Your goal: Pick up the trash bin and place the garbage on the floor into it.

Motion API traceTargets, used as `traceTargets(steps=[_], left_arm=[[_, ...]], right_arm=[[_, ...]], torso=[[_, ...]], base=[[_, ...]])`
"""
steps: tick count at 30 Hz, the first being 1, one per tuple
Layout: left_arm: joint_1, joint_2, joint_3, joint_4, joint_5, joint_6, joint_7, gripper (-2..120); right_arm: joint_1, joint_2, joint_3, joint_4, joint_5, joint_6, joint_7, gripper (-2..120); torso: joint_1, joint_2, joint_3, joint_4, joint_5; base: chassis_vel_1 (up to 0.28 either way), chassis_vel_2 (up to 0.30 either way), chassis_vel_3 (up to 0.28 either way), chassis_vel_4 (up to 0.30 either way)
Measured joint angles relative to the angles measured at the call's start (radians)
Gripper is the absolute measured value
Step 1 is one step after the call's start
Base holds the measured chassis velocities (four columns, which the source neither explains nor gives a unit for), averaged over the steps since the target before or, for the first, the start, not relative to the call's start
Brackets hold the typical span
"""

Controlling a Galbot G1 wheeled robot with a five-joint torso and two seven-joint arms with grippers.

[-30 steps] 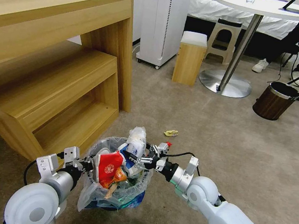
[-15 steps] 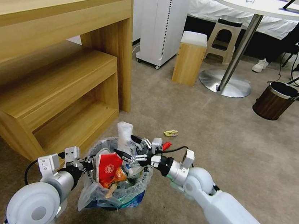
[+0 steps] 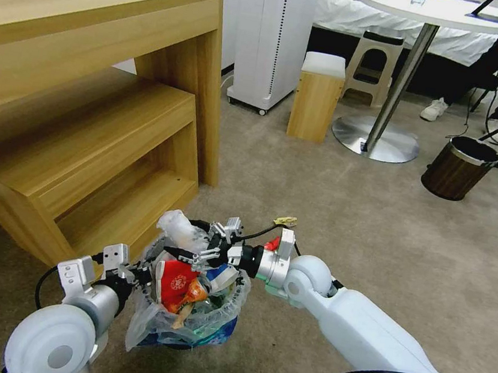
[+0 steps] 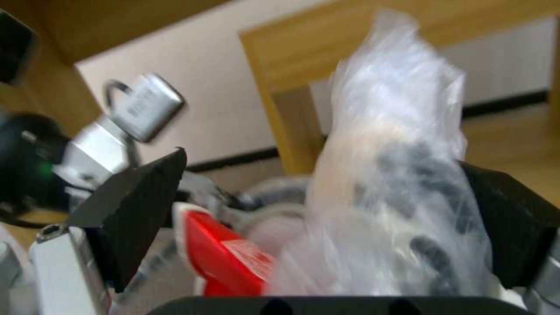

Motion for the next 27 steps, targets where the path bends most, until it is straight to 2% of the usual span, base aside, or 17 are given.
traceTargets(steps=[5,24,25,26,27], left_arm=[[-0.003,-0.002,0.007,0.004,0.004,0.000,0.001,3],[-0.004,-0.006,0.016,0.017,0.023,-0.002,0.014,3],[-0.007,-0.003,0.009,0.017,0.017,-0.003,0.014,3],[-0.007,-0.003,0.009,0.017,0.017,-0.003,0.014,3],[-0.010,-0.001,0.003,0.017,0.007,-0.003,0.007,3]], right_arm=[[-0.009,-0.012,0.017,0.031,-0.019,-0.045,0.068,100],[-0.003,-0.005,0.042,0.065,0.009,-0.051,0.105,100],[-0.017,-0.005,0.092,0.098,0.024,-0.043,0.105,100],[-0.017,-0.005,0.092,0.098,0.024,-0.043,0.105,100],[-0.039,-0.006,0.157,0.134,0.033,-0.037,0.112,100]], torso=[[0.000,0.000,0.000,0.0000,0.0000],[0.000,0.000,0.000,0.0000,0.0000],[0.000,0.000,0.000,0.0001,0.0000],[0.000,0.000,0.000,0.0001,0.0000],[0.000,0.000,0.000,0.0001,0.0000]], base=[[0.000,0.000,0.000,0.000],[0.000,0.000,0.000,0.000],[0.000,0.000,0.000,0.000],[0.000,0.000,0.000,0.000],[0.000,0.000,0.000,0.000]])
